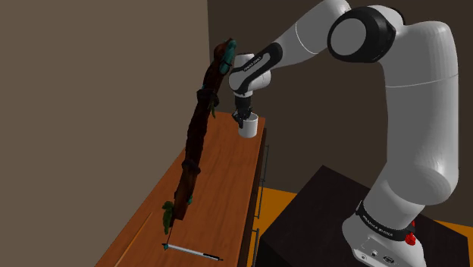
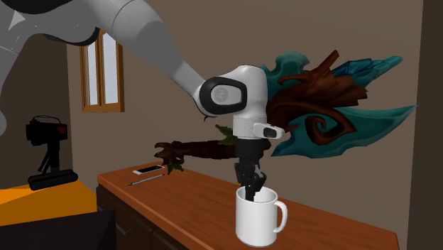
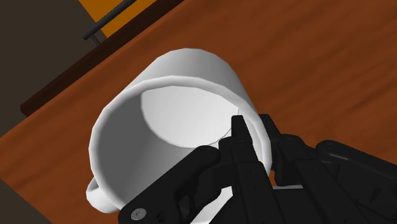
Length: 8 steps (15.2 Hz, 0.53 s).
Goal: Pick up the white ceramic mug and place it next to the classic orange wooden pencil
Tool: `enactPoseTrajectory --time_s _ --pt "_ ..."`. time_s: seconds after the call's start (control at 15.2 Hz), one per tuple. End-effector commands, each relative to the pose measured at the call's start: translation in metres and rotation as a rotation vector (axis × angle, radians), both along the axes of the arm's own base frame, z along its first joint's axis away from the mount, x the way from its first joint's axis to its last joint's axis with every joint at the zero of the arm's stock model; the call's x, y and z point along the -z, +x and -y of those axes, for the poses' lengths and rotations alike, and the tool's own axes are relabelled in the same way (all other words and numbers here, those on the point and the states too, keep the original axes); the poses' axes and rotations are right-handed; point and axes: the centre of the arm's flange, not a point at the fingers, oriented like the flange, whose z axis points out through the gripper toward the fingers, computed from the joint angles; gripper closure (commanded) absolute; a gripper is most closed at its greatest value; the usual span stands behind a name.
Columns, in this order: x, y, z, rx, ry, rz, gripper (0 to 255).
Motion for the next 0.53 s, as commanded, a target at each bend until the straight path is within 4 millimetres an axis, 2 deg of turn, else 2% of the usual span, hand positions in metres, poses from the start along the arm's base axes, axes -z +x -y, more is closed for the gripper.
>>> enactPoseTrajectory --time_s 0.0,0.46 --pt "-0.011 0.001 0.000 -0.001 0.000 0.002 255" --pt "-0.048 0.001 0.000 -0.001 0.000 0.002 255"
